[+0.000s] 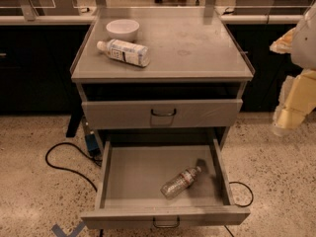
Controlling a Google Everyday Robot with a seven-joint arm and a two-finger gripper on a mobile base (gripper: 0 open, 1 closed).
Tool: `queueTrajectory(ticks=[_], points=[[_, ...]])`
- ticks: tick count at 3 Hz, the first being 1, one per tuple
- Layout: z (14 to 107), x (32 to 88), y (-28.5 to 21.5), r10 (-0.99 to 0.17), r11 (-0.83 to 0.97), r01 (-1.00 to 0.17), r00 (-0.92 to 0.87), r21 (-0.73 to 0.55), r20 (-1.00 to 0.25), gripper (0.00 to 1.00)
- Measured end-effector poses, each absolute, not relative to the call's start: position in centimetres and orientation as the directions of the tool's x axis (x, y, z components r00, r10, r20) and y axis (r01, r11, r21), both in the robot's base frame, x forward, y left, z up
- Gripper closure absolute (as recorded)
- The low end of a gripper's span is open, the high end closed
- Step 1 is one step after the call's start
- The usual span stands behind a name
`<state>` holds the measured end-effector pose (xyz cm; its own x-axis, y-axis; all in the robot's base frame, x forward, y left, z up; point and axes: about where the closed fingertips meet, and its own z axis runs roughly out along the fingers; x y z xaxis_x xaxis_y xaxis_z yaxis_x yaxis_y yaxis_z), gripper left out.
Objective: Pick water bottle from middle drawer and place on counter
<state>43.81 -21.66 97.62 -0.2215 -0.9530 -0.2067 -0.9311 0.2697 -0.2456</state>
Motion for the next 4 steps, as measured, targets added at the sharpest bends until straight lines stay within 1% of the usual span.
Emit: queueTrajectory(ticks=[1,2,4], points=[[97.6,43.8,-21.7,-0.953,0.270,-0.931,-0.221,-0.246,-0.207,0.00],[94.8,42.7,-21.8,-0.959,0.248,-0.942,-0.206,-0.225,-0.195,0.00],[87.1,36.3,-19.2,-0.969,0.147,-0.949,-0.081,-0.279,-0.233,0.00]])
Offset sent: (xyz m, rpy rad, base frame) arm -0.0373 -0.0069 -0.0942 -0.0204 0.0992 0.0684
